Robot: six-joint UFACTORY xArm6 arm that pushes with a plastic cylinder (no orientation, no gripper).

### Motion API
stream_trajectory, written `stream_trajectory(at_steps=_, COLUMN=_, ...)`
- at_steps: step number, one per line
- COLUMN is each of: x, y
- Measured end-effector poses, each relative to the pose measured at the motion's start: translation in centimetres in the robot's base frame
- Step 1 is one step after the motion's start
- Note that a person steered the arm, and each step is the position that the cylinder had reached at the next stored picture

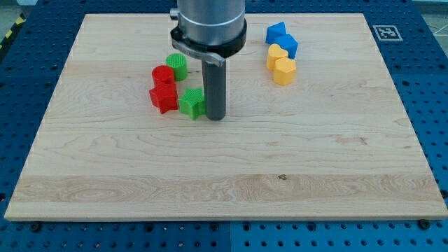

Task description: Move the green star towards the green circle

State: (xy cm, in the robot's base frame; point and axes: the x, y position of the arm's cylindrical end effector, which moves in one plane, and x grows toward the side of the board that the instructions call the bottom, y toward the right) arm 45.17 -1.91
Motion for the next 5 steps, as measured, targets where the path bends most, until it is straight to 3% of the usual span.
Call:
stream_trajectory(at_steps=2, x=-3.7, y=0.0)
stream_trajectory(at_steps=4, x=1.6, y=1.8)
stream_trajectory(at_steps=5, x=2.0, y=0.1)
